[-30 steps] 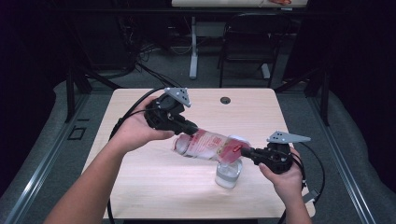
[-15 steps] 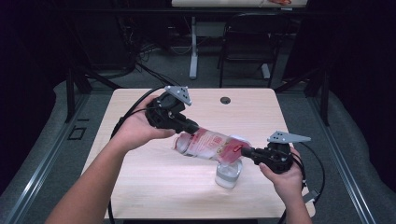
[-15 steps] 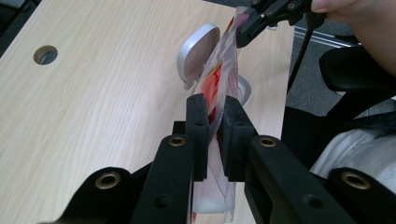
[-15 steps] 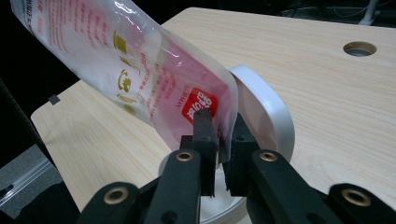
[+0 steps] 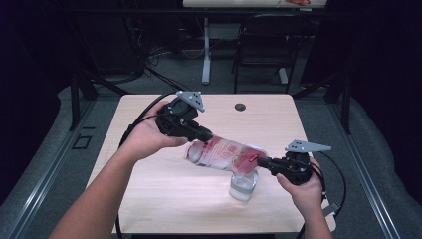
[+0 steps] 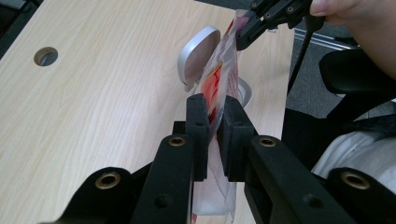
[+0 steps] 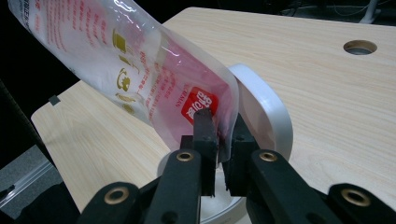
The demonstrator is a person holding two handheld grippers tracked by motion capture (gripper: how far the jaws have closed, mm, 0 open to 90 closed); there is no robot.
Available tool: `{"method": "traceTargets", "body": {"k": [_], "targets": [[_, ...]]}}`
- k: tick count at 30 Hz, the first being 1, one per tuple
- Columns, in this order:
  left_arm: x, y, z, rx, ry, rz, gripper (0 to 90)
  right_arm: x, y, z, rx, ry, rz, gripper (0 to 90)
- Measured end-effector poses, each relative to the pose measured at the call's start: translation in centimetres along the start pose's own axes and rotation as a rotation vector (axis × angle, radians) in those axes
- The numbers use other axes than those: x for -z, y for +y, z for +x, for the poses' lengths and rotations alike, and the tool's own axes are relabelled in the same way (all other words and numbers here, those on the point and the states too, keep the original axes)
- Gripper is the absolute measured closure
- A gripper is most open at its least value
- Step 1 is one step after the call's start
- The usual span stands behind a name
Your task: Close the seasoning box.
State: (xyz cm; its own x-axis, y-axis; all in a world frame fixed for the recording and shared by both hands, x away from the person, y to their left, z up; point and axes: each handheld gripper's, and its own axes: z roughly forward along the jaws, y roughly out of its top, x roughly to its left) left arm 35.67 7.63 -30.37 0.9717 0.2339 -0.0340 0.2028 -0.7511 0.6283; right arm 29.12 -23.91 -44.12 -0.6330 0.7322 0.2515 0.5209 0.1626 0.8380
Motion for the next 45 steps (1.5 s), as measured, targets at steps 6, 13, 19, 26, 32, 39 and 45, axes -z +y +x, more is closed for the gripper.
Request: {"method": "traceTargets", "body": {"k": [6,13,19,26,32,39,45], "targets": [[-0.1,0.2,-0.1,0.001,-0.001,-0.002,83.8,0.0,0.0,-0.1,-0.001,-0.002,0.003,86.7],[-0.1,0.5,-0.2,0.000,-0.001,-0.004,83.8,0.0,-0.1,-0.2,-0.003,-0.011,0.012,87.2],[-0.2,0.7,-0.3,-0.005,-0.012,-0.003,83.9,0.1,-0.1,-0.3,-0.018,0.008,0.014,89.4],[-0.2,1.0,-0.6,-0.017,-0.015,-0.006,84.1,0.5,-0.2,-0.4,-0.035,0.023,0.008,89.7],[-0.2,1.6,-0.9,-0.032,-0.014,-0.007,84.2,0.7,-0.2,-0.4,-0.035,0.022,0.021,89.7],[-0.3,1.9,-1.0,-0.034,-0.015,-0.007,84.2,0.9,-0.2,-0.4,-0.025,0.020,0.035,89.8],[-0.4,1.9,-1.0,-0.034,-0.018,-0.006,84.2,0.9,-0.2,-0.4,-0.026,0.009,0.036,89.7]]}}
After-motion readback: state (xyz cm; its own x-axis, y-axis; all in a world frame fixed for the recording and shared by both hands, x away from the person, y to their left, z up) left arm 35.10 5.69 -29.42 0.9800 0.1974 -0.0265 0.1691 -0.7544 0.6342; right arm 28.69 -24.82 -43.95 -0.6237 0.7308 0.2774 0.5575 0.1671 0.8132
